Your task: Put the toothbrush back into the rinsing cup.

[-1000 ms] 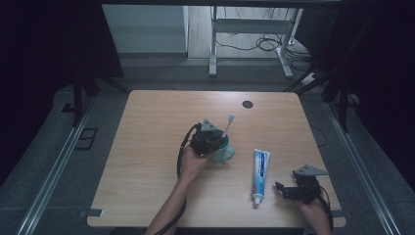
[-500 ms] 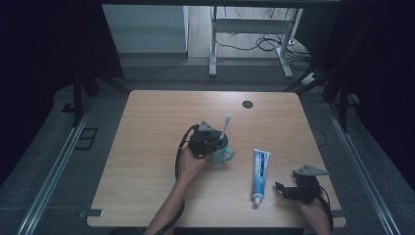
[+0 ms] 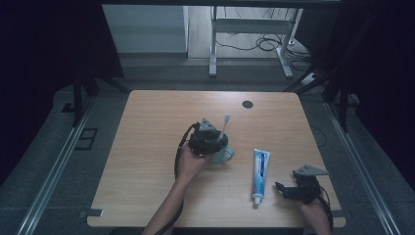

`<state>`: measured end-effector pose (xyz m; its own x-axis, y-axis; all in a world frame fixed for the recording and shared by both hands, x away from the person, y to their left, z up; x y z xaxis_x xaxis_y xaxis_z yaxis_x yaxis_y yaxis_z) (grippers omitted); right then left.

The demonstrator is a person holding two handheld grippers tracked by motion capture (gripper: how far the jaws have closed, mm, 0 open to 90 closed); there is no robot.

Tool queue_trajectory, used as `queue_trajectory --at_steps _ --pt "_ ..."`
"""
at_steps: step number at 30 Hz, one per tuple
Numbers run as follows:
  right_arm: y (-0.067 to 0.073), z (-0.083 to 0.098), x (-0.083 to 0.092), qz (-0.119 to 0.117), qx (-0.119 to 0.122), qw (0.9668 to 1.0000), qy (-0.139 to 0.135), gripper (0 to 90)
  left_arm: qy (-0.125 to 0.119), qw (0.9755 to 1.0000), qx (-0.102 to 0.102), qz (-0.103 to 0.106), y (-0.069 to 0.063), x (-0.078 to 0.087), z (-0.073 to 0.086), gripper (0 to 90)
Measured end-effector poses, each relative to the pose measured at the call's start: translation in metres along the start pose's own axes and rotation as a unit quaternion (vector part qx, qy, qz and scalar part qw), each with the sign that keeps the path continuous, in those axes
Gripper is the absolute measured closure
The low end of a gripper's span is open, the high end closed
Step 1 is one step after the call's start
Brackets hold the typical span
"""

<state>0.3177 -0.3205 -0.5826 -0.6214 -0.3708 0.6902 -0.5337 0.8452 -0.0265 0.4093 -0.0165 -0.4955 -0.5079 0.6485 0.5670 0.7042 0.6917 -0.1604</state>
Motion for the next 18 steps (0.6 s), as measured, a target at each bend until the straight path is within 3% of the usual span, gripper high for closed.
queue_trajectory --at_steps 7,18 --pt "0.0 0.0 0.0 0.0 0.0 1.0 0.0 11.8 0.013 0.9997 -0.021 -0.001 -0.005 0.005 0.001 48.3" --pt "0.0 0.0 0.0 0.0 0.001 1.0 -0.001 11.8 0.008 0.9998 -0.019 -0.002 -0.007 0.015 -0.001 40.0"
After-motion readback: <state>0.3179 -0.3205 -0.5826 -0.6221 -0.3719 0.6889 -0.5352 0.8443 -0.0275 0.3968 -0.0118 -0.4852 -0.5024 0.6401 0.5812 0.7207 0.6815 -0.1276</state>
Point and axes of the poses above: each handheld gripper's, and its own axes: x roughly backward along the jaws, z roughly out of its underside, y roughly to its left, the point moved 6 cm from there along -x, roughly forward along the jaws, and after that the axes turned 2 degrees about x, right-handed, at the moved point
